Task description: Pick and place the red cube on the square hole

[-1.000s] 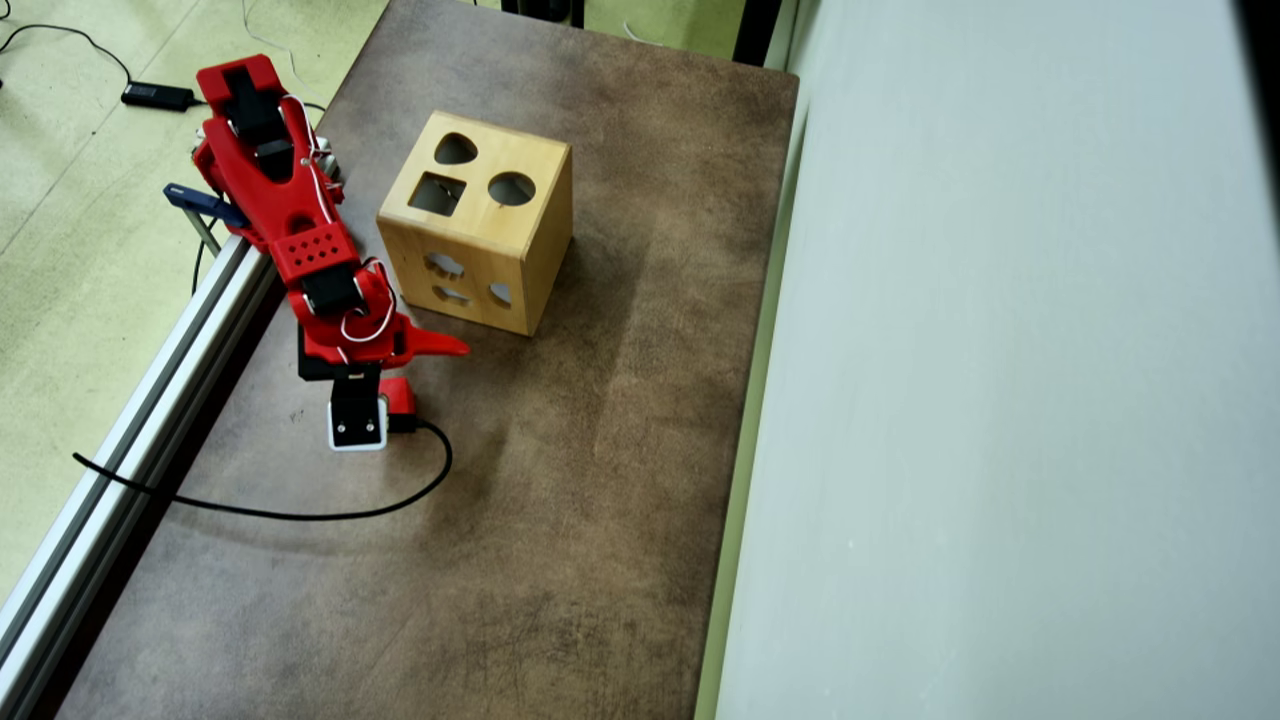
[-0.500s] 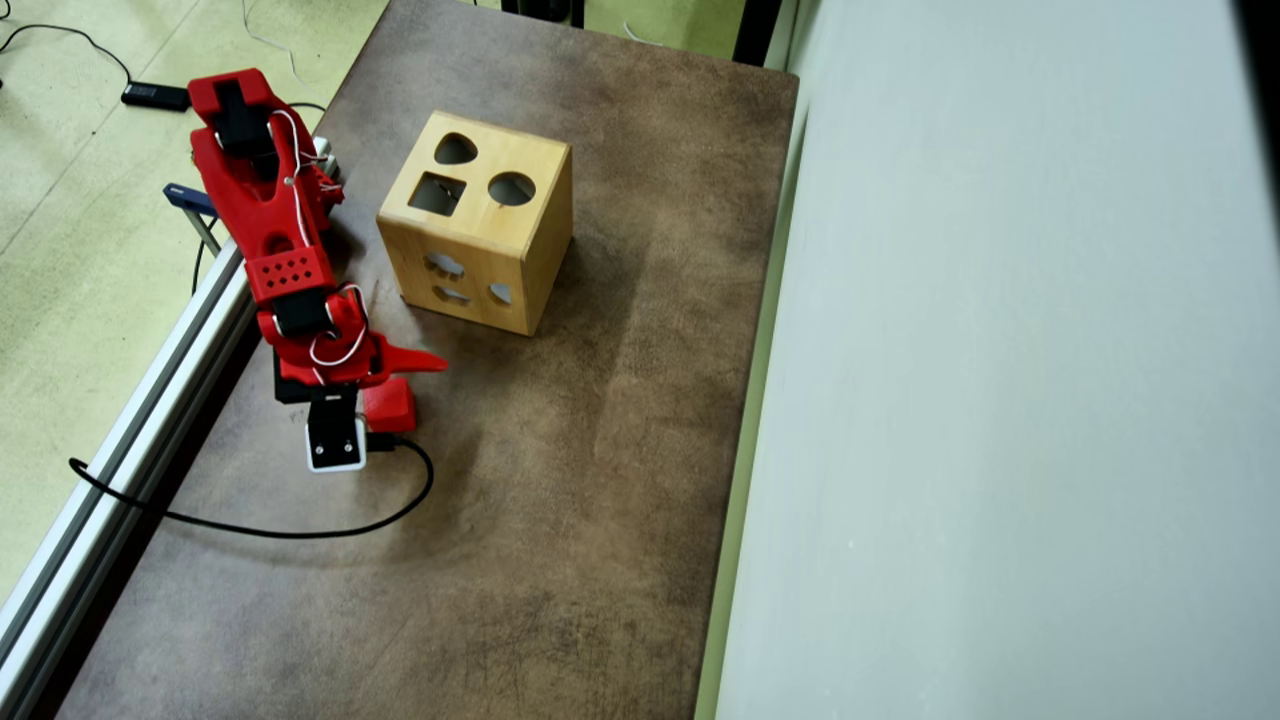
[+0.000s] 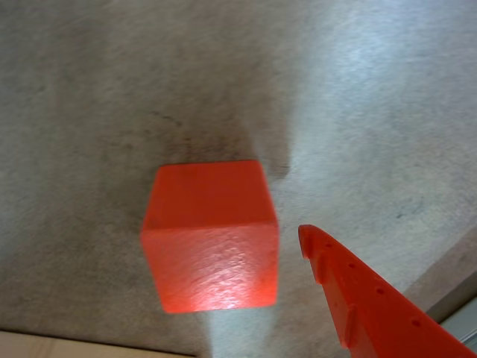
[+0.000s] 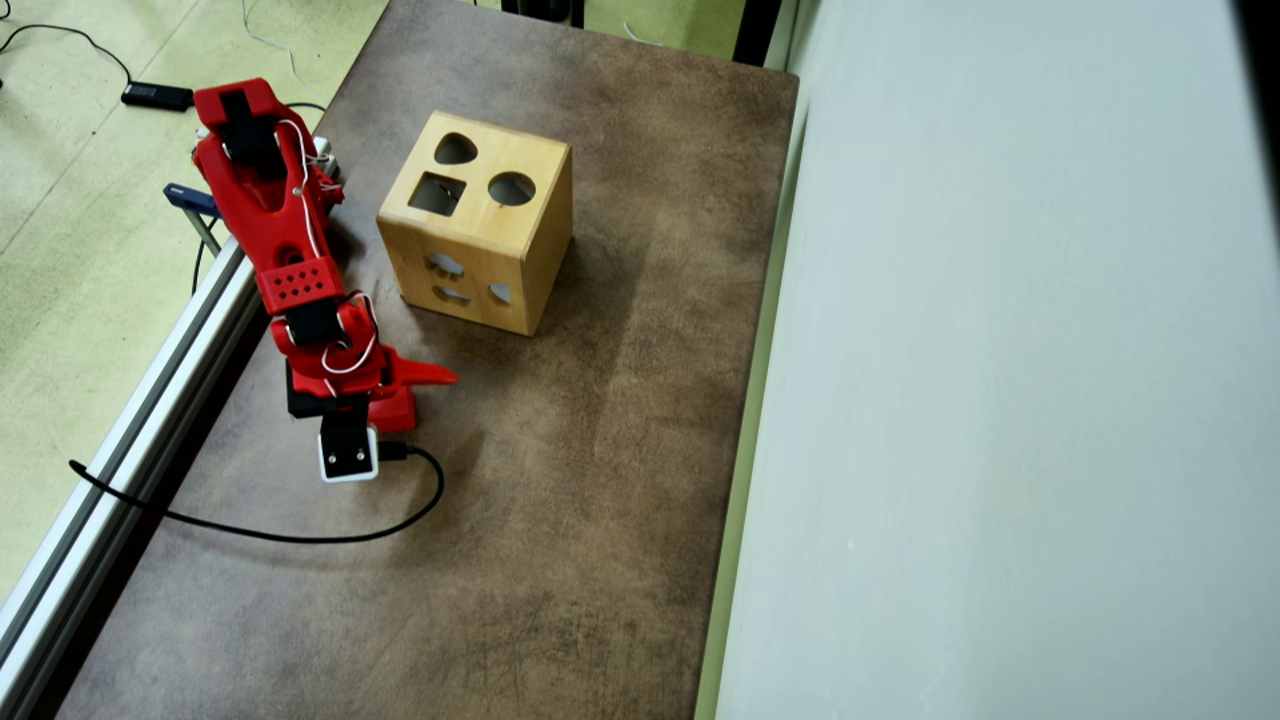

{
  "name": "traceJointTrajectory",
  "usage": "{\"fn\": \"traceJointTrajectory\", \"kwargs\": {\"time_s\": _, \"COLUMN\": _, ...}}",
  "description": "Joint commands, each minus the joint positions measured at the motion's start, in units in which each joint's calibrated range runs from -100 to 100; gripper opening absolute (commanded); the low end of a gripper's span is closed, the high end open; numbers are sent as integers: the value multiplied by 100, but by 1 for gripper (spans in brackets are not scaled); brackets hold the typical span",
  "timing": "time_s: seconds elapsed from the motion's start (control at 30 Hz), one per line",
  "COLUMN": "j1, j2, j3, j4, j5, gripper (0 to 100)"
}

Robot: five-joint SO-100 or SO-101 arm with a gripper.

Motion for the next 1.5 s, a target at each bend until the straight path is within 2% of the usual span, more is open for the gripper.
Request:
{"fn": "traceJointTrajectory", "kwargs": {"time_s": 0.0, "j1": -157, "j2": -66, "j3": -145, "j4": -42, "j5": -10, "gripper": 57}}
{"fn": "traceJointTrajectory", "kwargs": {"time_s": 1.17, "j1": -105, "j2": 188, "j3": -234, "j4": -50, "j5": -15, "gripper": 56}}
{"fn": "traceJointTrajectory", "kwargs": {"time_s": 1.47, "j1": -83, "j2": 188, "j3": -243, "j4": -50, "j5": -29, "gripper": 39}}
